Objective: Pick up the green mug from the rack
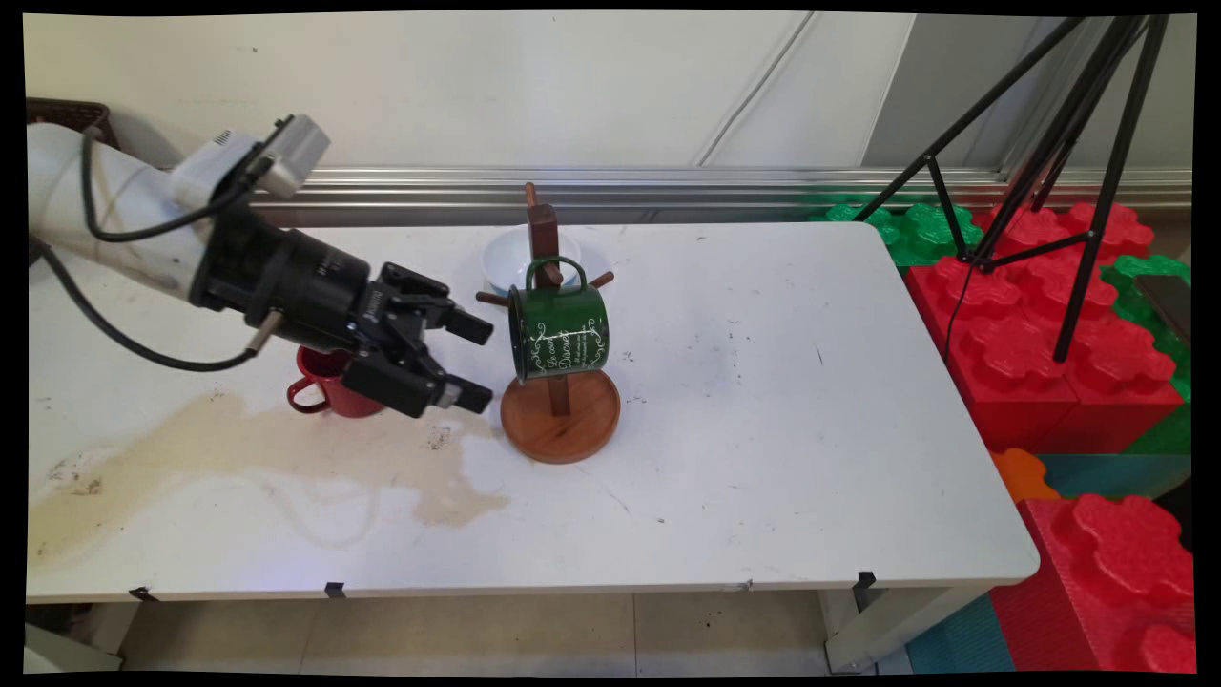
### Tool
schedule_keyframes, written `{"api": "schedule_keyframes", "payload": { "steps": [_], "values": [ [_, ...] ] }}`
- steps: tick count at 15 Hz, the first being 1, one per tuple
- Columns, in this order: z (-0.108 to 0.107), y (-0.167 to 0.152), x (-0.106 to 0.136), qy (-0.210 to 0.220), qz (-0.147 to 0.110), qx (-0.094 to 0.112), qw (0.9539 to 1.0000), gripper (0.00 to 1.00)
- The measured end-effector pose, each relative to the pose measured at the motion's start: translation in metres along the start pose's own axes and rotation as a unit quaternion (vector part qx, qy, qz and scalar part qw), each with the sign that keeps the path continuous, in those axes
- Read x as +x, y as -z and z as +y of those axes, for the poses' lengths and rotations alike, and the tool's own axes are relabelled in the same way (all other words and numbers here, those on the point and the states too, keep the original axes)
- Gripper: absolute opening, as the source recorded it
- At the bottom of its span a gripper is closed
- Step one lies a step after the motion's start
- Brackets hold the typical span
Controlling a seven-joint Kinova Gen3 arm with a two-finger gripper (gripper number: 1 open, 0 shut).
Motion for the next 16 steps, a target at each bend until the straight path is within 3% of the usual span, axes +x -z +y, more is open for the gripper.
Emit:
{"api": "schedule_keyframes", "payload": {
  "steps": [16],
  "values": [
    [0.004, -0.036, 0.003, 0.013, 0.044, 0.026, 0.9986, 1.0]
  ]
}}
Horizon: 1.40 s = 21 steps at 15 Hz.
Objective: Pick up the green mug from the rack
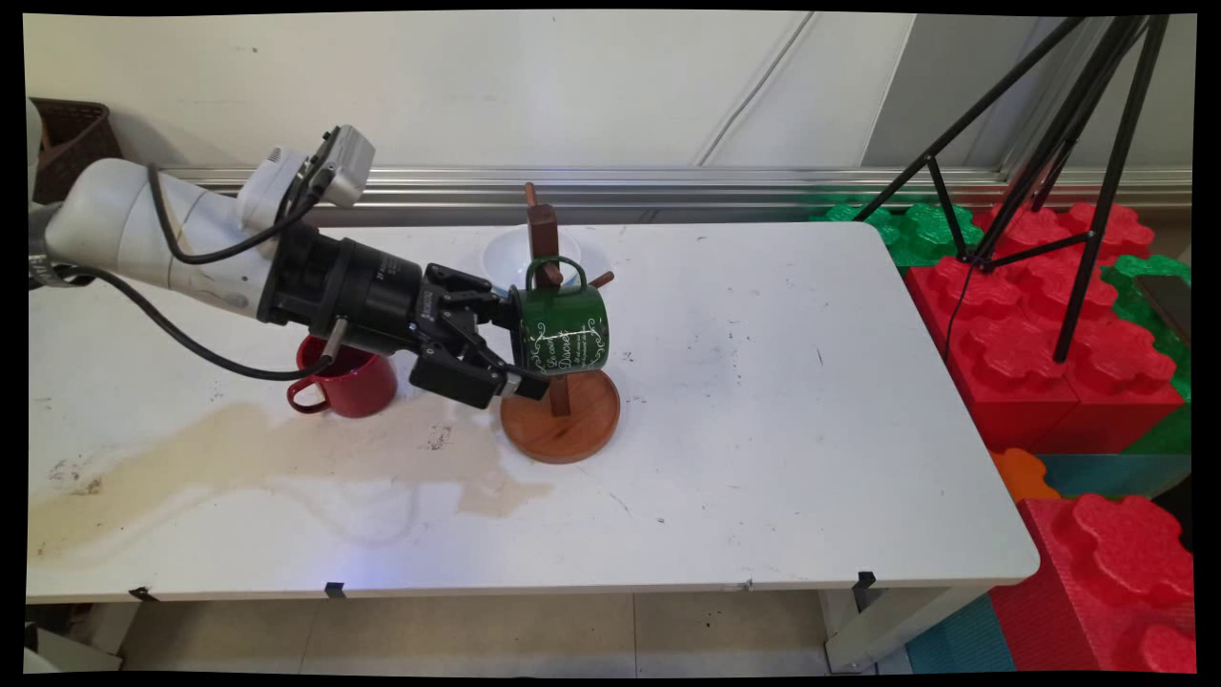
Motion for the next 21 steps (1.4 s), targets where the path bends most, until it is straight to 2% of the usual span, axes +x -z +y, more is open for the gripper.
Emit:
{"api": "schedule_keyframes", "payload": {
  "steps": [21],
  "values": [
    [0.006, -0.015, -0.004, 0.013, 0.025, 0.022, 0.9994, 1.0]
  ]
}}
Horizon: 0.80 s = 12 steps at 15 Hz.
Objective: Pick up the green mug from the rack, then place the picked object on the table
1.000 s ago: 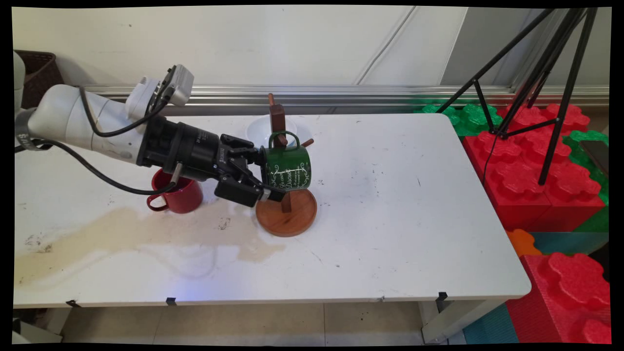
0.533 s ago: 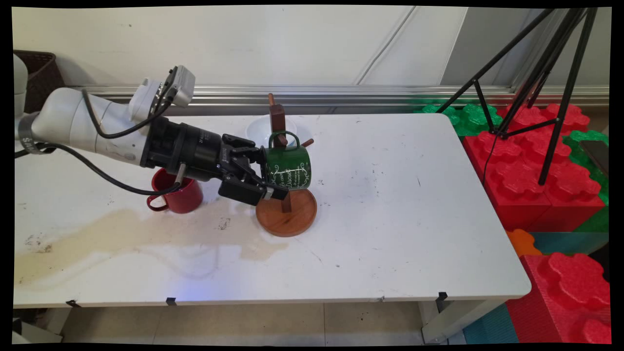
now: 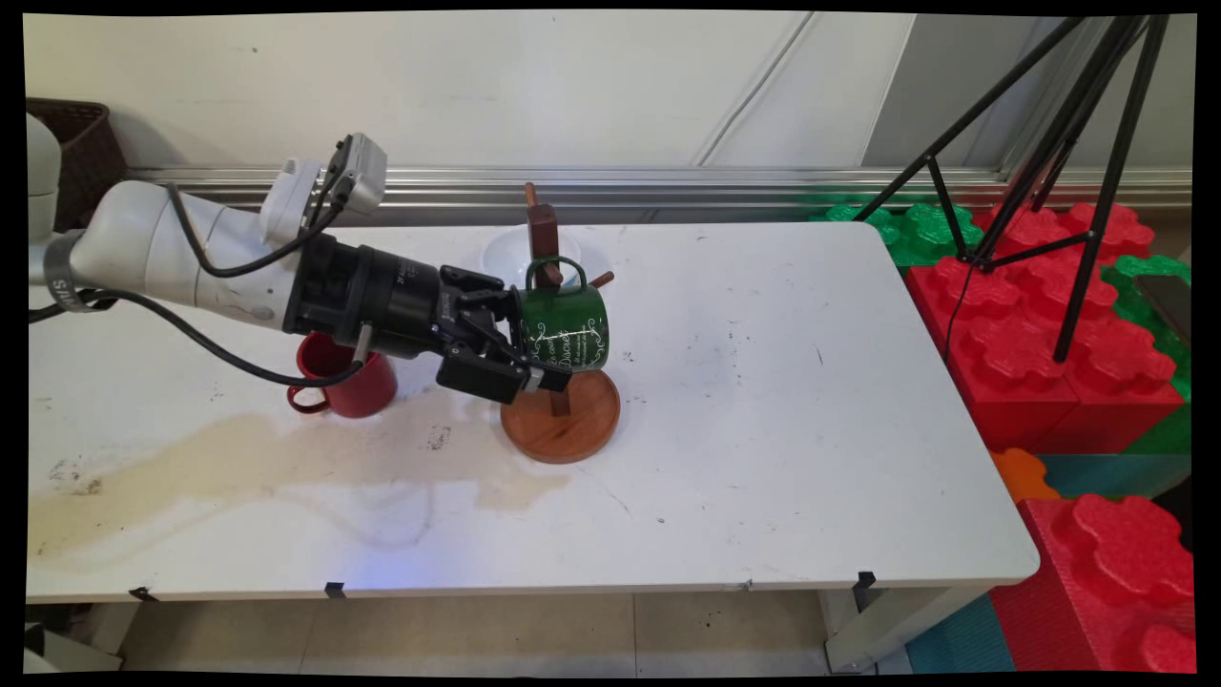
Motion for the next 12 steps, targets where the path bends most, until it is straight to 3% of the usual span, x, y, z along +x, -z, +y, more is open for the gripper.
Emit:
{"api": "schedule_keyframes", "payload": {
  "steps": [2, 3, 12],
  "values": [
    [0.001, -0.0005, -0.0006, 0.002, 0.001, 0.001, 1.0, 1.0],
    [0.0015, -0.0008, -0.001, 0.002, 0.002, 0.001, 1.0, 0.0],
    [0.0032, -0.0002, -0.0032, 0.007, 0.003, 0.0, 1.0, 0.0]
  ]
}}
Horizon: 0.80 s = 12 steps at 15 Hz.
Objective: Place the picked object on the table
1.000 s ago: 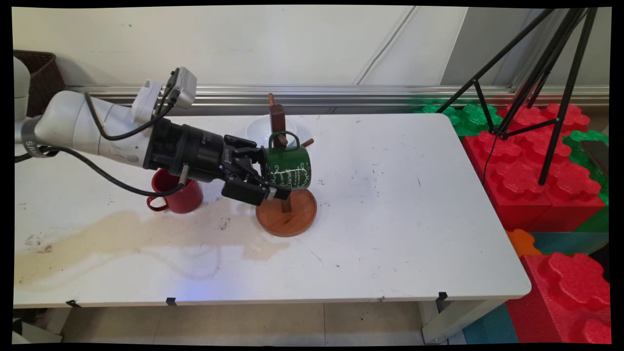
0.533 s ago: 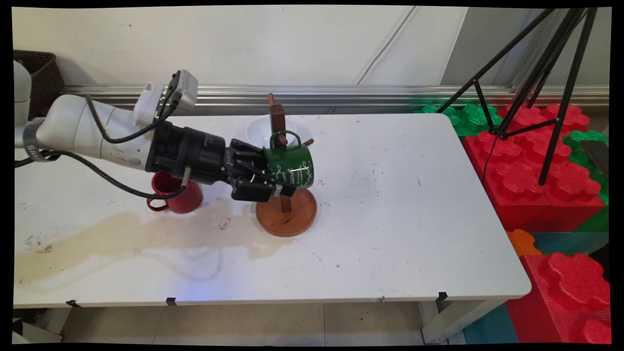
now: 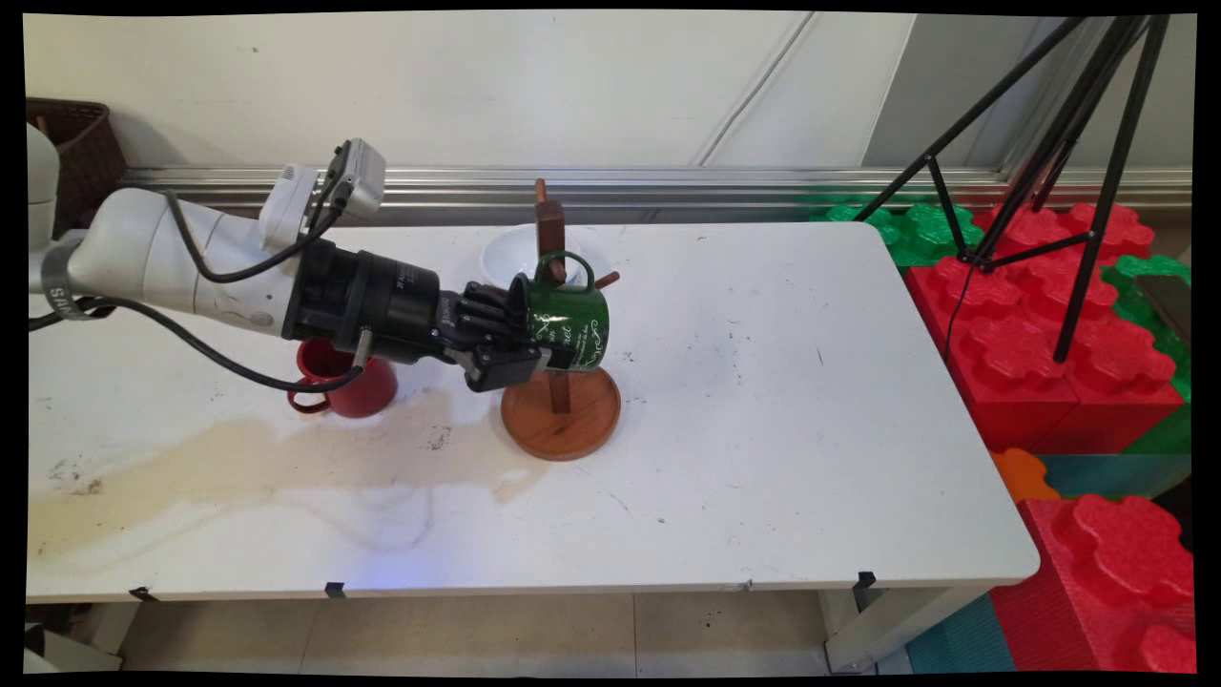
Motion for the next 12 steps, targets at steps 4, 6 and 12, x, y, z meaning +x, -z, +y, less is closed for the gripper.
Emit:
{"api": "schedule_keyframes", "payload": {
  "steps": [4, 6, 12],
  "values": [
    [0.0002, 0.0011, -0.0006, 0.0, -0.001, -0.001, 1.0, 0.0],
    [0.0002, 0.0018, -0.0007, 0.0, -0.002, -0.002, 1.0, 0.0],
    [0.0013, 0.0048, -0.0001, 0.0, -0.004, -0.007, 1.0, 0.0]
  ]
}}
